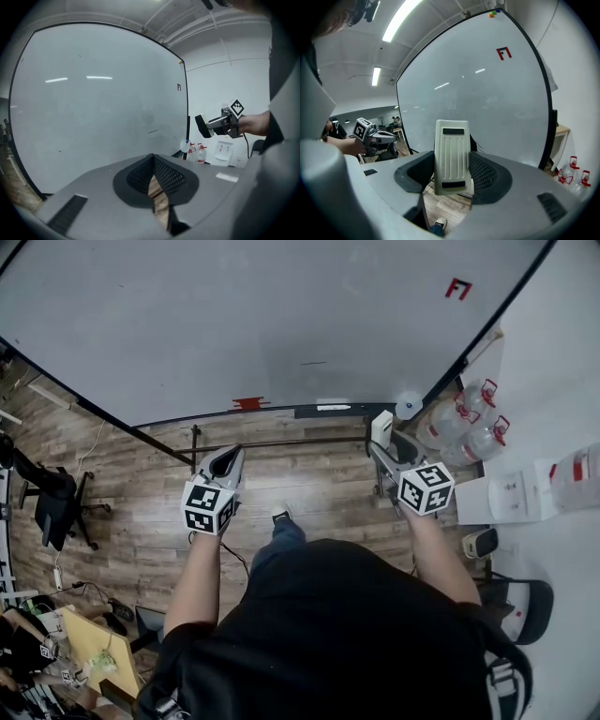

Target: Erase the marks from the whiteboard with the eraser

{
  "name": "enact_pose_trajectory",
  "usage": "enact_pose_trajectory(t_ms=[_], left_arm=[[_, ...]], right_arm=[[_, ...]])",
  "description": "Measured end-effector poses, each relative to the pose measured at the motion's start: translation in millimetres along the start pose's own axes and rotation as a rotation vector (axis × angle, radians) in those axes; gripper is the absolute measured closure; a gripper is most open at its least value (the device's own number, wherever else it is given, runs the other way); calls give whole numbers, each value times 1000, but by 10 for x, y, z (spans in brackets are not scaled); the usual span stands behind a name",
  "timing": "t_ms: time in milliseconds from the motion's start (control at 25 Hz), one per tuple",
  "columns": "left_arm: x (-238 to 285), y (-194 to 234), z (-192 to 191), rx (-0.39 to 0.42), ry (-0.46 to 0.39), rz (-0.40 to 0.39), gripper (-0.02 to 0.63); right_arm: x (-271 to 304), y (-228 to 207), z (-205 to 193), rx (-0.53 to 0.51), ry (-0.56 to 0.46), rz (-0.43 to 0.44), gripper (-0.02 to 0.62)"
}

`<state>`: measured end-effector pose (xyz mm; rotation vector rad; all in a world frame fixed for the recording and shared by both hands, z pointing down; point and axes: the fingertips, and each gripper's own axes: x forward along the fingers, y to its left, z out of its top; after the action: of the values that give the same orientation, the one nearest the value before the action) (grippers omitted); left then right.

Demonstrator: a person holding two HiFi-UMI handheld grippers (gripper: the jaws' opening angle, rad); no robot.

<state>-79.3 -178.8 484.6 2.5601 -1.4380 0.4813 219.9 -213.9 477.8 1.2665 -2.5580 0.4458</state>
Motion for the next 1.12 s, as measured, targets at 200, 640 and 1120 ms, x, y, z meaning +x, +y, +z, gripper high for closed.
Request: enact_pose_trajectory(t_ms=[200,640,1120], left_arm=[[95,45,26,5,-2,-13,592],[321,160,40,-1,14,-32,592],[488,404,25,-11,22,-31,592]], right_arm=[[64,-54,-21,-8,8,-18,367],[285,-208,-63,-2,26,-45,367],[574,-289,-84,12,49,-51,367]])
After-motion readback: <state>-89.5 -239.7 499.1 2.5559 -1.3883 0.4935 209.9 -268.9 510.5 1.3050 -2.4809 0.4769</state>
